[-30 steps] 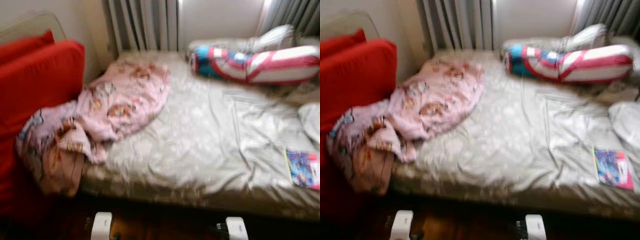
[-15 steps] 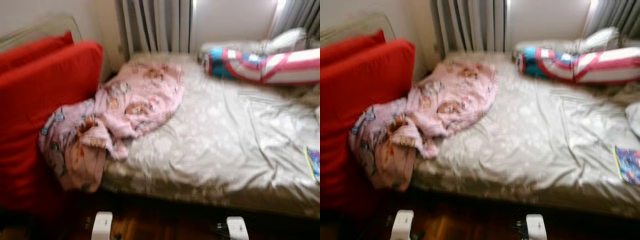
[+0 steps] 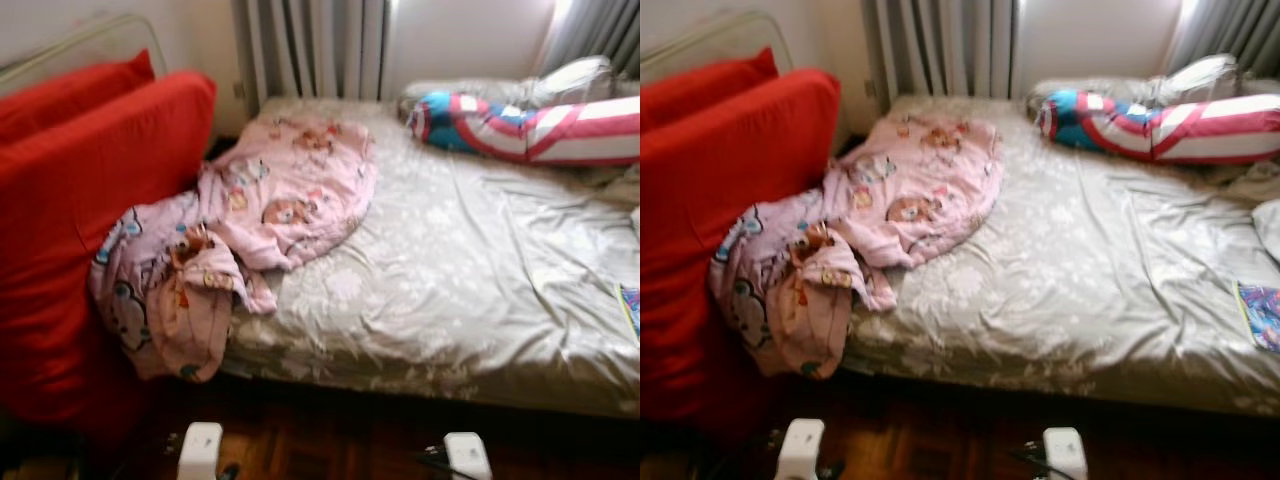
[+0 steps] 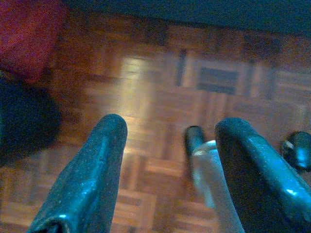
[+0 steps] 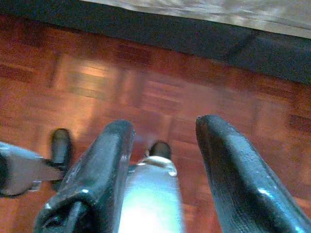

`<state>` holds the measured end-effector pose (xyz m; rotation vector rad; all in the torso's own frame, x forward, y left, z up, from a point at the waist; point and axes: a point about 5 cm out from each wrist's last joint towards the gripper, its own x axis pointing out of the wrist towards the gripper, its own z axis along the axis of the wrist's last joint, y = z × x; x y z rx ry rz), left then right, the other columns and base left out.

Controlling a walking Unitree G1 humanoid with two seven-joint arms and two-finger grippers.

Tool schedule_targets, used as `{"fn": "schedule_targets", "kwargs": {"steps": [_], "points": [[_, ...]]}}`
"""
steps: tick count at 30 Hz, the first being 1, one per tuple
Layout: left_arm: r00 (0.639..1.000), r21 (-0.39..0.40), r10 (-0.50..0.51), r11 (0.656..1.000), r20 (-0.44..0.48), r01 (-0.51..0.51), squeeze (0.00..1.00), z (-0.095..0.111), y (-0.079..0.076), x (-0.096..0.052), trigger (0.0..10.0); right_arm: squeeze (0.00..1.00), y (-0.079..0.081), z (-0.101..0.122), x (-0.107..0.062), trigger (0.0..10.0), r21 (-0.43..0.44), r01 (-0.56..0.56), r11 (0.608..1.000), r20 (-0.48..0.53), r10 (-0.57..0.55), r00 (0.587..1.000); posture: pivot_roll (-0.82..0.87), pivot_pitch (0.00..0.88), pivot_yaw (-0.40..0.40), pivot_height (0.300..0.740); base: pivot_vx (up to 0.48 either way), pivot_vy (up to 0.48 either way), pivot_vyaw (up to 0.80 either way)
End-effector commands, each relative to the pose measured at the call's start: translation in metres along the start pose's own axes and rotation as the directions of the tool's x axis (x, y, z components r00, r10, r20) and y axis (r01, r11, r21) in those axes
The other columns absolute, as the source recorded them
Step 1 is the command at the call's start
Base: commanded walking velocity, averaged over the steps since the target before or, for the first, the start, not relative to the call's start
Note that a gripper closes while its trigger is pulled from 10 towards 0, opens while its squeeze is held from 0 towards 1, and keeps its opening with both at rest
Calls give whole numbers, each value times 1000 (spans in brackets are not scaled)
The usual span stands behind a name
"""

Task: Clean up the room

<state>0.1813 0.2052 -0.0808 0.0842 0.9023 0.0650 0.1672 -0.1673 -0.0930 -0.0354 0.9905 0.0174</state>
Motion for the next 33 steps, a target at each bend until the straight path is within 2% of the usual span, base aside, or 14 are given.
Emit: {"fn": "schedule_targets", "kwargs": {"steps": [1, 13, 22, 33], "points": [[1000, -1, -11, 1000, -9, 11, 0, -1, -5, 0, 10000, 0, -9, -3, -1, 10000, -12, 22, 1000, -7, -22, 1000, -18, 9, 28, 740, 0, 326, 0], [1000, -1, -13, 1000, -6, 13, 0, -1, -5, 0, 10000, 0, -10, -3, -1, 10000, -17, 22, 1000, -8, -22, 1000, -18, 7, 28, 740, 0, 326, 0], [1000, 3, -16, 1000, 3, 16, 0, 0, -5, 0, 10000, 0, -10, -2, -1, 10000, -31, 16, 999, -1, -16, 1000, -17, 8, 28, 740, 0, 0, 0], [1000, -1, -20, 1000, 6, 20, 0, 0, -5, 0, 10000, 0, -10, -2, -1, 10000, -31, 21, 999, -3, -21, 1000, -16, 6, 28, 740, 0, 0, 779]]}}
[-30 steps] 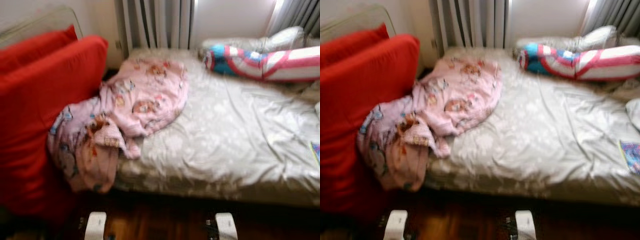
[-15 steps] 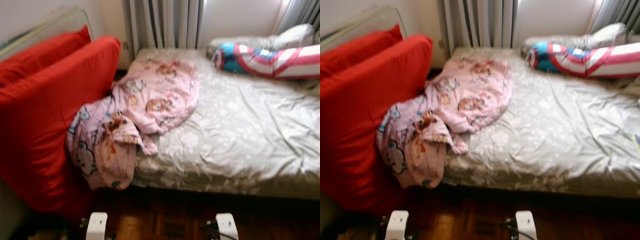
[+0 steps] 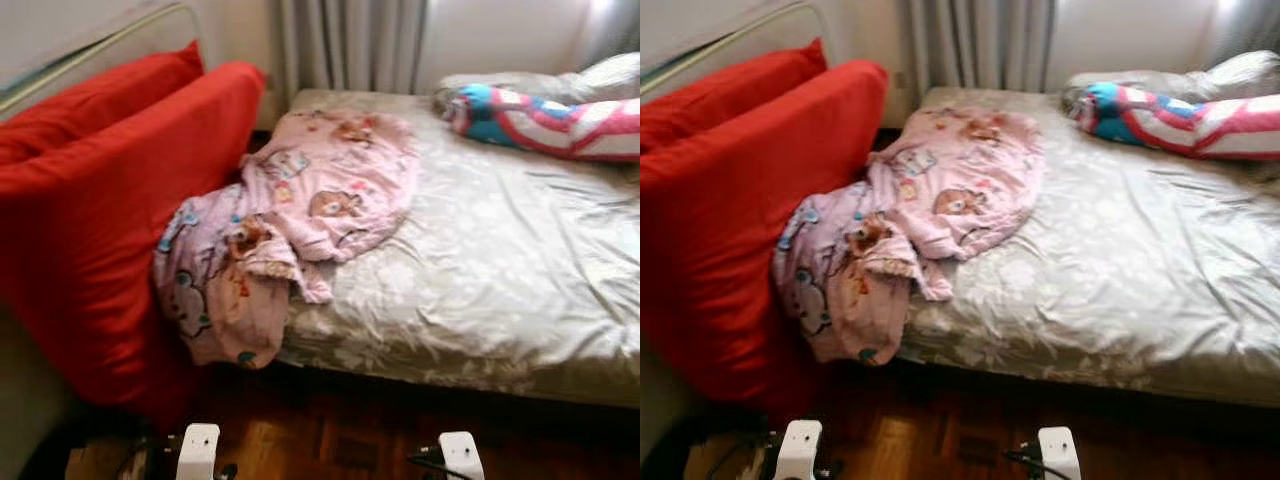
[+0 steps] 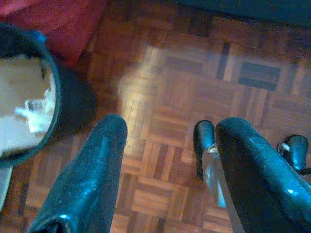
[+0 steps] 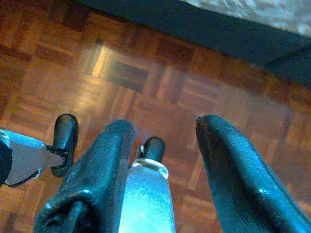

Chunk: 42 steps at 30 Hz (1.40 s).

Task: Clean up the room

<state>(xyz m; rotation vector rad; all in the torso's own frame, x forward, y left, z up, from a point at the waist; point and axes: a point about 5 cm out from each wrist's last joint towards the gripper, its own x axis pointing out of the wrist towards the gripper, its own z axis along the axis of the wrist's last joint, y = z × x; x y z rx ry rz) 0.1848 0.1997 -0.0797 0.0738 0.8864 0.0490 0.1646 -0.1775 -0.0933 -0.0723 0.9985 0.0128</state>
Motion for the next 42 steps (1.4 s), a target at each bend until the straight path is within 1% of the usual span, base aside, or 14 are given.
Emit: {"fn": "schedule_targets", "kwargs": {"steps": [1, 15, 23, 28, 34, 39, 42], "points": [[1000, 1, -2, 1000, -11, 2, 0, -3, 0, -1, 10000, 0, 1, 0, 0, 10000, -2, 0, 1000, 5, 0, 1000, -15, 6, 28, 740, 0, 0, 800], [1000, -4, -3, 1000, -13, 3, 0, -4, 0, -1, 10000, 0, 0, 0, 0, 10000, -9, -4, 1000, 3, 4, 1000, -16, 6, 26, 740, 0, 0, 566], [1000, -13, -4, 1000, -14, 4, 0, -4, -3, -1, 10000, 0, -2, 1, 0, 10000, -14, 0, 1000, 2, 0, 1000, -24, 0, 13, 740, 0, 0, 559], [1000, -38, -3, 999, -10, 3, 0, -3, -7, 0, 10000, 0, -6, 2, 0, 10000, -17, 12, 1000, 4, -12, 1000, -25, 0, -5, 740, 0, 0, 0], [1000, -46, -17, 999, -11, 16, 0, -2, -13, 1, 10000, 0, -12, 3, 0, 10000, -32, 21, 999, 4, -21, 1000, -29, 0, -22, 740, 0, 0, 0], [1000, -50, -13, 999, -10, 12, 0, -1, -14, 1, 10000, 0, -13, 4, 0, 10000, -39, 20, 999, 4, -20, 1000, -27, 1, -24, 740, 0, 0, 0], [1000, -49, -2, 999, -9, 1, 0, -1, -12, 1, 10000, 0, -11, 5, 0, 10000, -44, 11, 999, 6, -11, 1000, -27, 4, -17, 740, 0, 0, 0]]}}
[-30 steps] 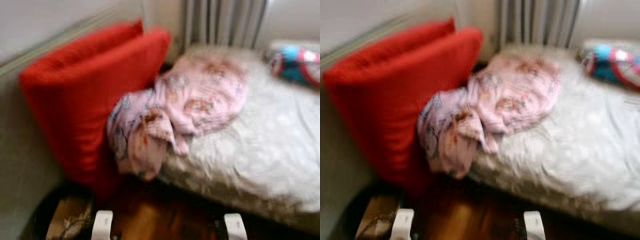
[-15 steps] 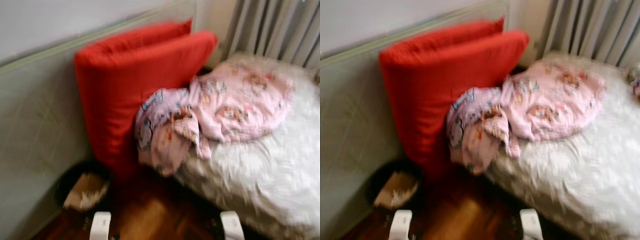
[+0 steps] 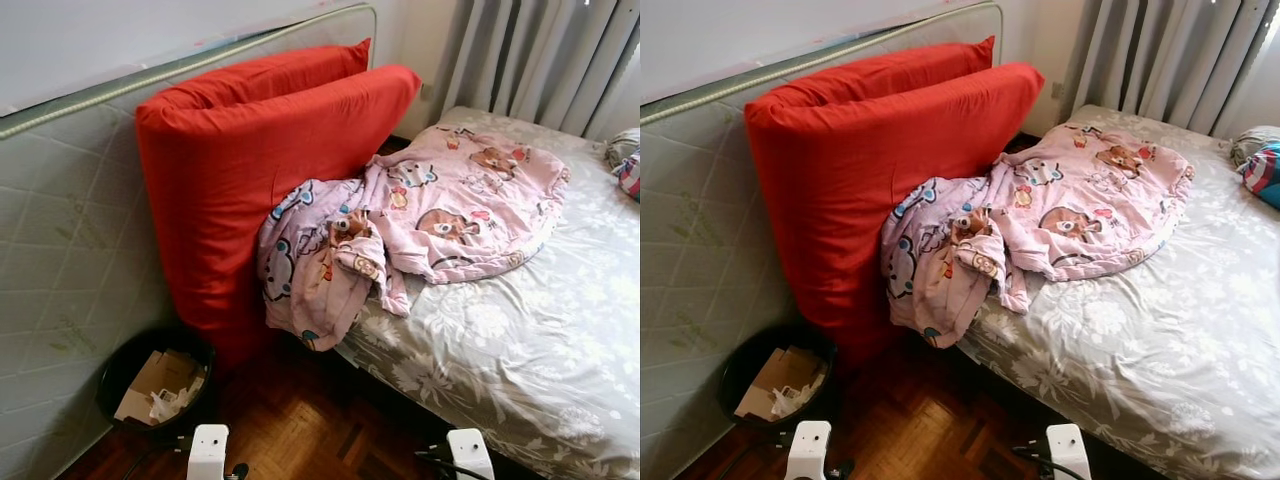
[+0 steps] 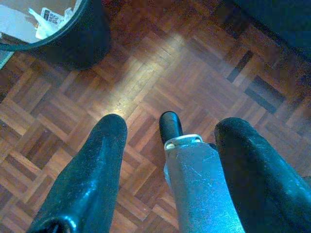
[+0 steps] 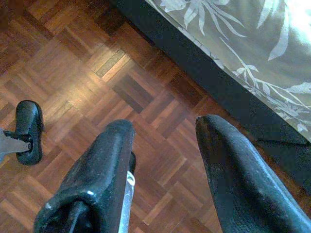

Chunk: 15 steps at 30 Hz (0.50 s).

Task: Clean up the room

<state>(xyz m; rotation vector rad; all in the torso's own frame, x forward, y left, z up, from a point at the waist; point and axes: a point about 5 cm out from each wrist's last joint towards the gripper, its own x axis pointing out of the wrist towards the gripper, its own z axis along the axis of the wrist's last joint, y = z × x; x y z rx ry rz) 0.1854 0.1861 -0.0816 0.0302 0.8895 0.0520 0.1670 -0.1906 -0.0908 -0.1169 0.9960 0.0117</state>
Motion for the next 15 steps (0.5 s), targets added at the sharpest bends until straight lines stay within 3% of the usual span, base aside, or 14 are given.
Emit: {"fn": "schedule_targets", "kwargs": {"steps": [1, 8, 15], "points": [[1000, -9, 17, 1000, -5, -17, 0, -1, 3, 0, 10000, 0, 3, 2, 1, 10000, -8, -12, 1000, 5, 12, 1000, -27, 4, -15, 740, 0, 0, 0], [1000, 19, 18, 1000, -11, -18, 0, -2, 9, -1, 10000, 0, 9, 1, 1, 10000, 23, -20, 1000, 8, 20, 1000, -31, 5, 8, 740, 0, 0, 452], [1000, 24, 21, 999, -12, -21, 0, -2, 11, -1, 10000, 0, 11, 0, 0, 10000, 31, -18, 999, 5, 18, 1000, -29, 6, 9, 740, 253, 0, 0]]}}
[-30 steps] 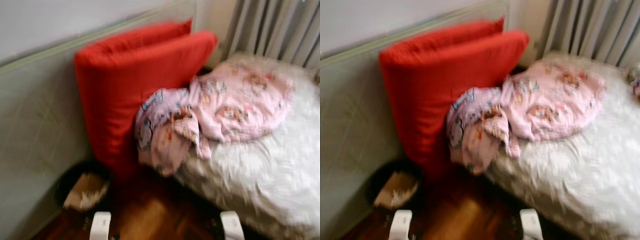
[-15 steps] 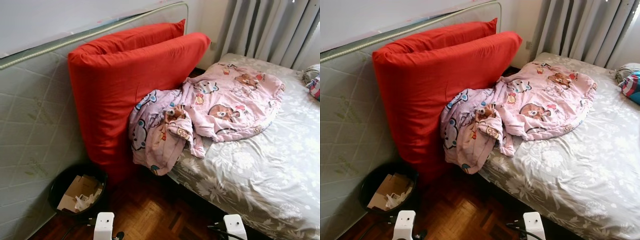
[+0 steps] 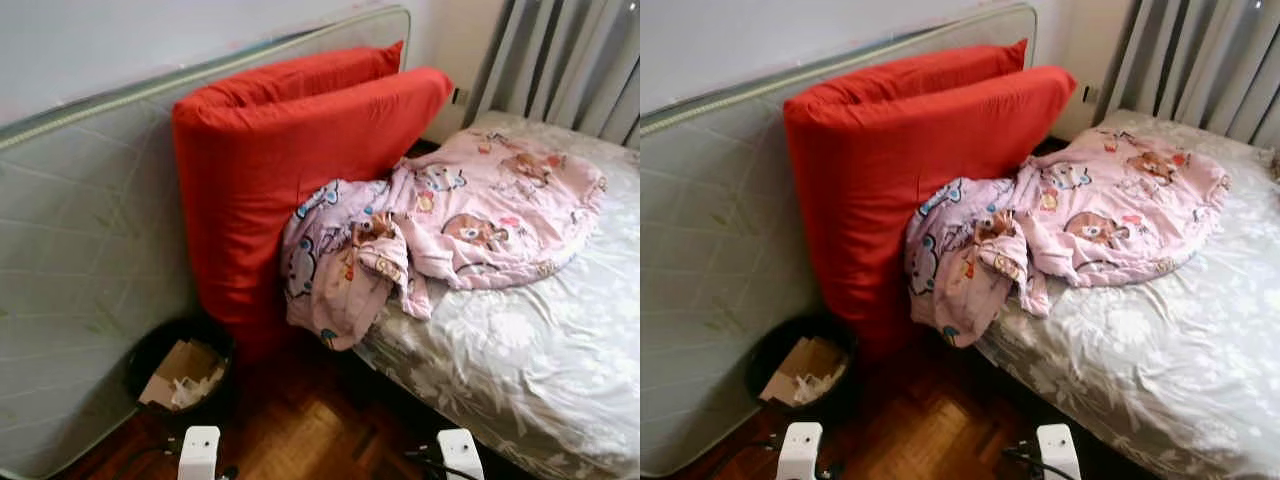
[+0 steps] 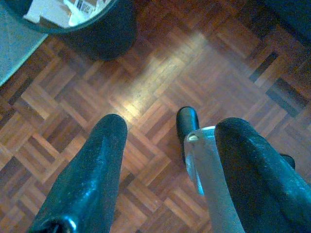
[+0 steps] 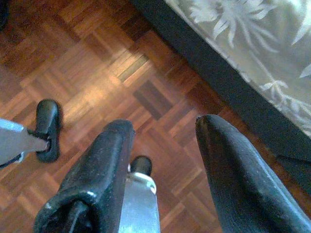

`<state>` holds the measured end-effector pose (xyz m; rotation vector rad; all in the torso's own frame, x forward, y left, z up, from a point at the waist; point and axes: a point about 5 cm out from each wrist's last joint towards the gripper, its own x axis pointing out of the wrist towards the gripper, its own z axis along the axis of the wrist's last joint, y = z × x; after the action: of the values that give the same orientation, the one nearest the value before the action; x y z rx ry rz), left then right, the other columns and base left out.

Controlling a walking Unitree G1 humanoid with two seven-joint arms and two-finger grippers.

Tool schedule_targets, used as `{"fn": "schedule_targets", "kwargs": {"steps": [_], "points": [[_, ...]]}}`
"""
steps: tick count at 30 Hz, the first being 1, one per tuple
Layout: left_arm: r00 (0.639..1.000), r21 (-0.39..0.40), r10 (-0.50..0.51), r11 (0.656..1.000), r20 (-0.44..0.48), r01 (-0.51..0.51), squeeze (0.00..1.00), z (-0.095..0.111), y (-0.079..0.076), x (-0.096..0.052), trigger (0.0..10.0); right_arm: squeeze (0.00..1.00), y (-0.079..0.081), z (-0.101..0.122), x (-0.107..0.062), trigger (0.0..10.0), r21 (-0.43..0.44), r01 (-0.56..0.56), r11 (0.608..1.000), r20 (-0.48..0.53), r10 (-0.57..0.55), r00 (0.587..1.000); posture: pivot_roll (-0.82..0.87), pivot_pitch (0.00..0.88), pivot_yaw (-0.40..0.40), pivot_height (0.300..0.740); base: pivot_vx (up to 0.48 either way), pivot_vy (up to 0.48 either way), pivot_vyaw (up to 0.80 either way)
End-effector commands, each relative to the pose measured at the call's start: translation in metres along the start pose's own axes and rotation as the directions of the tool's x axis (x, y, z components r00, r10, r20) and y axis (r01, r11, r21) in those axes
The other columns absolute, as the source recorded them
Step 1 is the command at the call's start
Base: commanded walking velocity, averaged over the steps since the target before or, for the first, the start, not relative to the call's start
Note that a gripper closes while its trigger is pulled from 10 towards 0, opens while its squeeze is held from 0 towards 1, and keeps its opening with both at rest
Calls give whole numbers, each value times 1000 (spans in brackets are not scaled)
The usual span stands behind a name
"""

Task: Clean up the room

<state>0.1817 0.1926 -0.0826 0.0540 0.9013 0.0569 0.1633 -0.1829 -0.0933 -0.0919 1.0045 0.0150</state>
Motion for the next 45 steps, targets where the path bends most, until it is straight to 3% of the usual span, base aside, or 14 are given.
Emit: {"fn": "schedule_targets", "kwargs": {"steps": [1, 15, 45], "points": [[1000, 5, 8, 1000, -1, -8, 0, 1, 4, 0, 10000, 0, 3, 4, 1, 10000, 10, -5, 1000, 12, 5, 1000, -23, 7, 7, 740, 292, 0, 0], [1000, 4, 4, 1000, -1, -4, 0, 1, 4, 0, 10000, 0, 3, 4, 1, 10000, 1, -16, 1000, 22, 16, 1000, -21, 0, 7, 740, 312, 0, 417], [1000, 9, -2, 1000, 0, 2, 0, 2, 5, 0, 10000, 0, 4, 4, 1, 10000, 59, -2, 998, 30, 0, 1000, -23, 13, 12, 740, 320, 0, -15]]}}
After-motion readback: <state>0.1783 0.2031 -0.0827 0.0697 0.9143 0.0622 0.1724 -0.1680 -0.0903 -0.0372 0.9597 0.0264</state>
